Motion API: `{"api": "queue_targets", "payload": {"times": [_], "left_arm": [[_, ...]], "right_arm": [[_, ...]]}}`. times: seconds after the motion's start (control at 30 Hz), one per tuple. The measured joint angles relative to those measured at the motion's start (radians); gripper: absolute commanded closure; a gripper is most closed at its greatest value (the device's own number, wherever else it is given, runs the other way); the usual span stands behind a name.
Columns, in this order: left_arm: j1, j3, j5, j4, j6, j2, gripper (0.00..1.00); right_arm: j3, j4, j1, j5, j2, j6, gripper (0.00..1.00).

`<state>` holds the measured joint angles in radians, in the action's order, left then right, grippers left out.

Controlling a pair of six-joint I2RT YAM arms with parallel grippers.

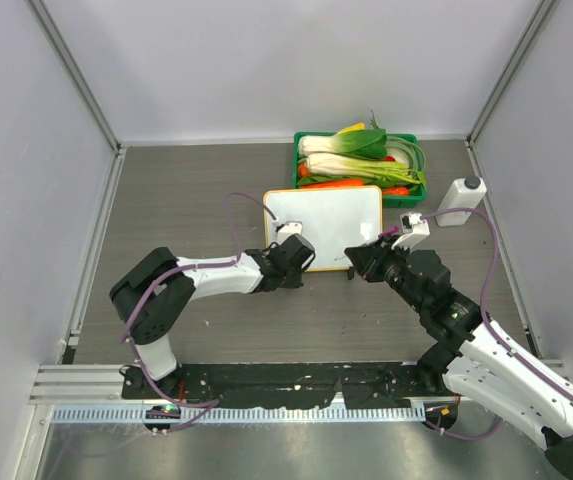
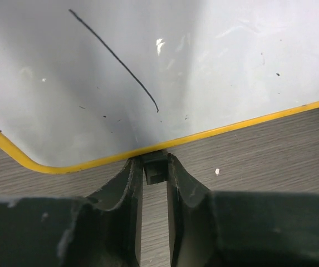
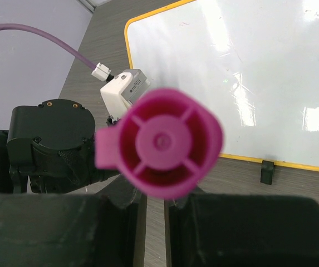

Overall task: Write a sentence on the whiteboard
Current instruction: Move the whiteboard stand to the center of the board.

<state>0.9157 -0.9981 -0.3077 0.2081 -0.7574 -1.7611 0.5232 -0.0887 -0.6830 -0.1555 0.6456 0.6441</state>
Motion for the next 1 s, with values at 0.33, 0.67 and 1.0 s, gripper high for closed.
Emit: {"api": "queue_targets", "payload": {"times": [0.33, 0.67, 1.0], "left_arm": [[0.018, 0.016, -0.025, 0.012, -0.024, 0.017, 1.00], [0.100, 0.110, -0.052, 0.142, -0.126, 0.136, 1.00], [0.262, 0.145, -0.091, 0.262, -0.298, 0.192, 1.00]], "right_arm": [[0.000, -0.010, 0.000, 0.000, 0.000, -0.004, 0.99], [0.000, -0.011, 0.000, 0.006, -0.005, -0.007, 0.99], [-0.003, -0.011, 0.000, 0.011, -0.040, -0.006, 0.99]]}}
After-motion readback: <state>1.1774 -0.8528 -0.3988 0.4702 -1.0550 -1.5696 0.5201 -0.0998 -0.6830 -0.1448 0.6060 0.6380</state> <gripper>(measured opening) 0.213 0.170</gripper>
